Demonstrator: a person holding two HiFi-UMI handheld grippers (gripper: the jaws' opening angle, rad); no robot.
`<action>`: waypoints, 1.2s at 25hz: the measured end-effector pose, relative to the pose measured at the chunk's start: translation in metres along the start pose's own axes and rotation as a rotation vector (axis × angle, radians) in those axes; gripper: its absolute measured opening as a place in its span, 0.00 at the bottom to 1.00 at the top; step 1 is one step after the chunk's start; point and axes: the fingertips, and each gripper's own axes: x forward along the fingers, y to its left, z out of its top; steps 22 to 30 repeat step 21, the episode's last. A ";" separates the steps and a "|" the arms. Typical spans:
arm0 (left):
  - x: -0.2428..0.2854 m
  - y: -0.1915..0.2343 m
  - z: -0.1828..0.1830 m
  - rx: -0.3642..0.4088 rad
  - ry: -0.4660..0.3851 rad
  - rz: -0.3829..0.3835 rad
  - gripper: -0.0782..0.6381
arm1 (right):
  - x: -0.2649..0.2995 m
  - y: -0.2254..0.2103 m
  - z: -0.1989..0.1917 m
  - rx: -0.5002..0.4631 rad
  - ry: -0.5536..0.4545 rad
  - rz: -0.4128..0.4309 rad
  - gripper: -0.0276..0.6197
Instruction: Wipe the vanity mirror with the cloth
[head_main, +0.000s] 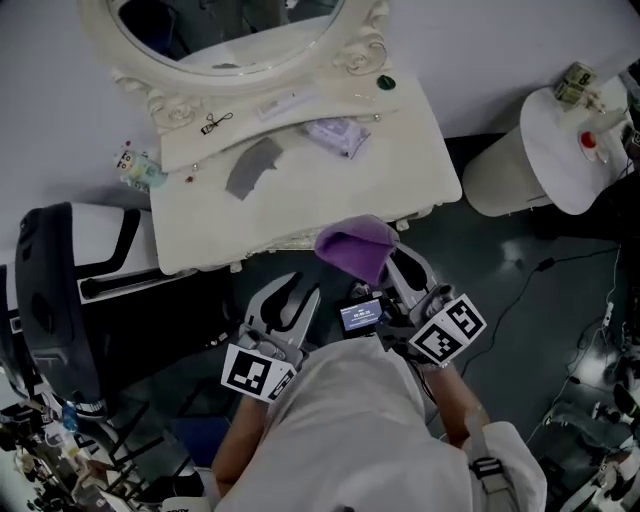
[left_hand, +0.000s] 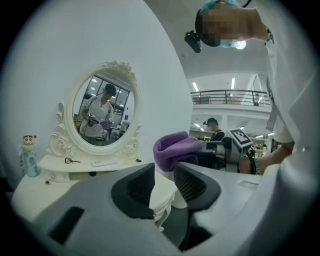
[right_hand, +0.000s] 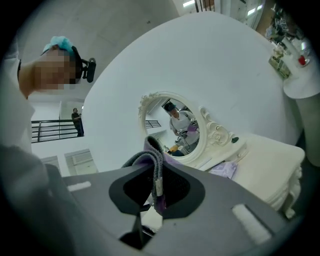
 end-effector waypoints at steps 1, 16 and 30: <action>-0.009 0.001 0.000 -0.016 -0.015 -0.024 0.29 | -0.003 0.009 -0.005 0.014 -0.015 -0.019 0.10; -0.198 -0.049 -0.016 -0.036 -0.158 -0.304 0.41 | -0.090 0.205 -0.113 0.157 -0.083 -0.112 0.10; -0.228 -0.094 -0.021 -0.022 -0.194 -0.309 0.44 | -0.124 0.228 -0.147 0.264 -0.053 -0.056 0.10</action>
